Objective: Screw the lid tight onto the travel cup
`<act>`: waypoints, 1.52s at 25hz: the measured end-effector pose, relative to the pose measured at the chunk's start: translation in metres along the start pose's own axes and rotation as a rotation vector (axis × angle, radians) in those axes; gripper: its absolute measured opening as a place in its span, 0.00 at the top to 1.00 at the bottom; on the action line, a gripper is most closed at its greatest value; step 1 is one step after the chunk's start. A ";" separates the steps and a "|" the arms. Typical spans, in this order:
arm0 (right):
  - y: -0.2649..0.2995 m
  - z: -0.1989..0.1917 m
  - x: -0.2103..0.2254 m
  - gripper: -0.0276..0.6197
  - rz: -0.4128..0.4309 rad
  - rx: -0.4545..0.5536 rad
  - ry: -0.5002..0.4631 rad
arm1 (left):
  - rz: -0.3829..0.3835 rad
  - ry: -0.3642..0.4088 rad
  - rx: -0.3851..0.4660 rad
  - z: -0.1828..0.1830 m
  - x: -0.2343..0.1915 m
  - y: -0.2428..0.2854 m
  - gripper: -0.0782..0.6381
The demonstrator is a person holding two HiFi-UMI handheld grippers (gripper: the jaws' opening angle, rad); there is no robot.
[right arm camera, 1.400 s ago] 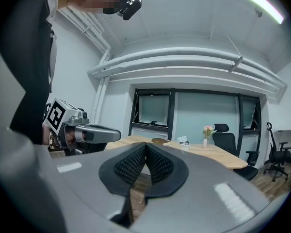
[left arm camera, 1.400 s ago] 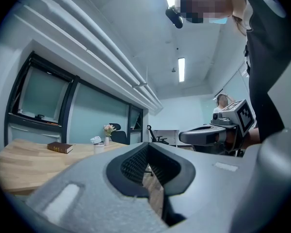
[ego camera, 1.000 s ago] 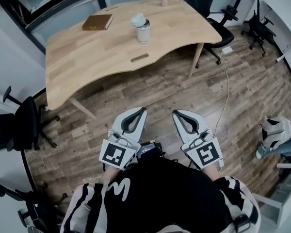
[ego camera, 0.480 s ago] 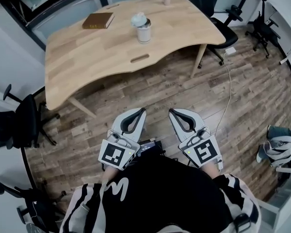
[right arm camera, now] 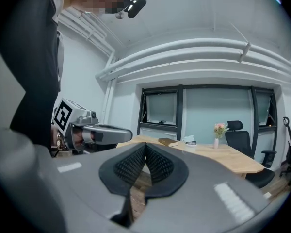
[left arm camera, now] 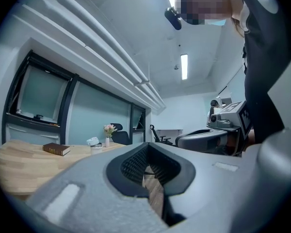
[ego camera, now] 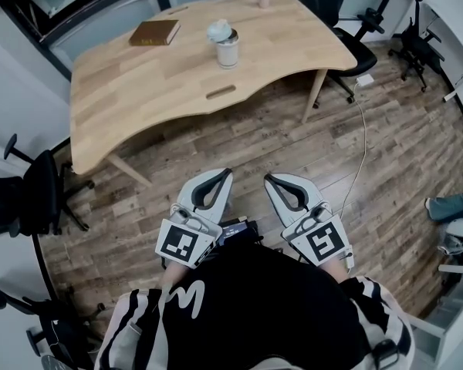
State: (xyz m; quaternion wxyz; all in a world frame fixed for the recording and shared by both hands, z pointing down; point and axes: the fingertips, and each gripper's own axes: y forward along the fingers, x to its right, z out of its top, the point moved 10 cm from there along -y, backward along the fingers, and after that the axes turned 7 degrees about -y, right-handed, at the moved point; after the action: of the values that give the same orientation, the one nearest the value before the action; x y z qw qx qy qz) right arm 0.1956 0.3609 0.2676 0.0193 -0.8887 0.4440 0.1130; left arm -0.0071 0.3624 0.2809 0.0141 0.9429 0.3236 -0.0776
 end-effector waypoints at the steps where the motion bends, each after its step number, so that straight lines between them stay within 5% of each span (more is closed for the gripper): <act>1: -0.001 0.000 0.000 0.96 0.000 0.001 0.001 | 0.000 0.004 0.000 0.000 0.001 0.000 0.89; 20: 0.009 -0.012 -0.002 0.95 0.059 -0.016 0.028 | 0.057 -0.015 -0.012 -0.009 -0.006 -0.011 0.89; 38: 0.084 -0.025 0.071 0.96 -0.003 -0.024 0.013 | 0.012 -0.007 -0.002 -0.001 -0.092 0.068 0.89</act>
State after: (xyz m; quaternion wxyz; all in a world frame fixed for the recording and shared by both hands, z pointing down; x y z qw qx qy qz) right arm 0.1746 0.2514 0.2822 0.0059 -0.8902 0.4414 0.1124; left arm -0.0372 0.2526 0.2946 0.0166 0.9445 0.3180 -0.0807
